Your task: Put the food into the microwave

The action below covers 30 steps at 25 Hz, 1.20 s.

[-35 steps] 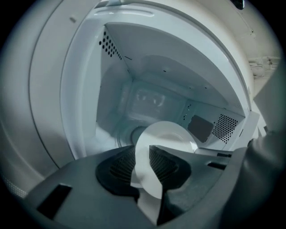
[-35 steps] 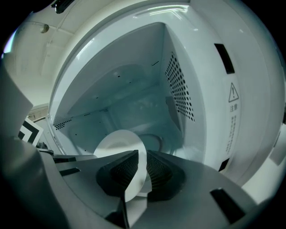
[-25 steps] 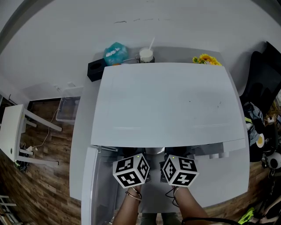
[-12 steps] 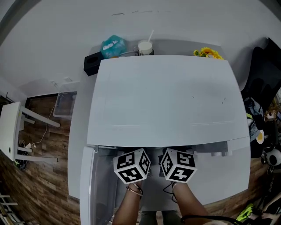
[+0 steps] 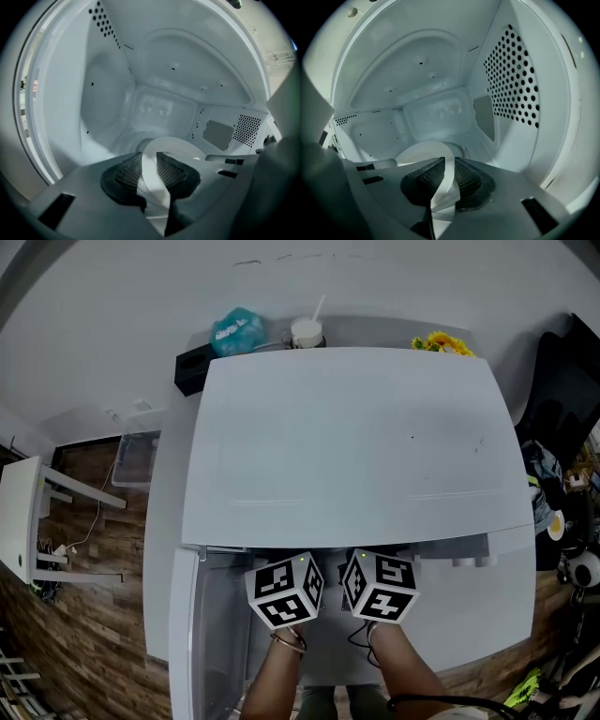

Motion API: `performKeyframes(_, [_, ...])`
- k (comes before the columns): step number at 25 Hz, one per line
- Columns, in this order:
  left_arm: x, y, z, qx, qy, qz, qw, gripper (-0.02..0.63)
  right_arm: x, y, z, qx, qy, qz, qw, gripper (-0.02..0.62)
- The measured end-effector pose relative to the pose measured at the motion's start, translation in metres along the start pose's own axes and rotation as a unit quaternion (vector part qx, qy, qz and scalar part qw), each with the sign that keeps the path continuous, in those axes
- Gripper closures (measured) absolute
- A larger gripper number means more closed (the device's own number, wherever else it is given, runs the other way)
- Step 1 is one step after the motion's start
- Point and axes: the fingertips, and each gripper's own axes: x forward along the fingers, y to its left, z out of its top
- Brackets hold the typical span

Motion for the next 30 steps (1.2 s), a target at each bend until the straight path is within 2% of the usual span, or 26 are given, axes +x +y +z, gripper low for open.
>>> performKeyframes(15, [0.000,0.002,0.000,0.002,-0.002,0.006,1.0000,0.506,0.000,-0.001,-0.001,-0.022,0.004,-0.018,1.000,0.525])
performKeyframes(30, [-0.018,0.000,0.003,0.007,-0.012,0.006,0.9999,0.506,-0.010,0.005,-0.001,-0.016,-0.002,0.005,1.000,0.526])
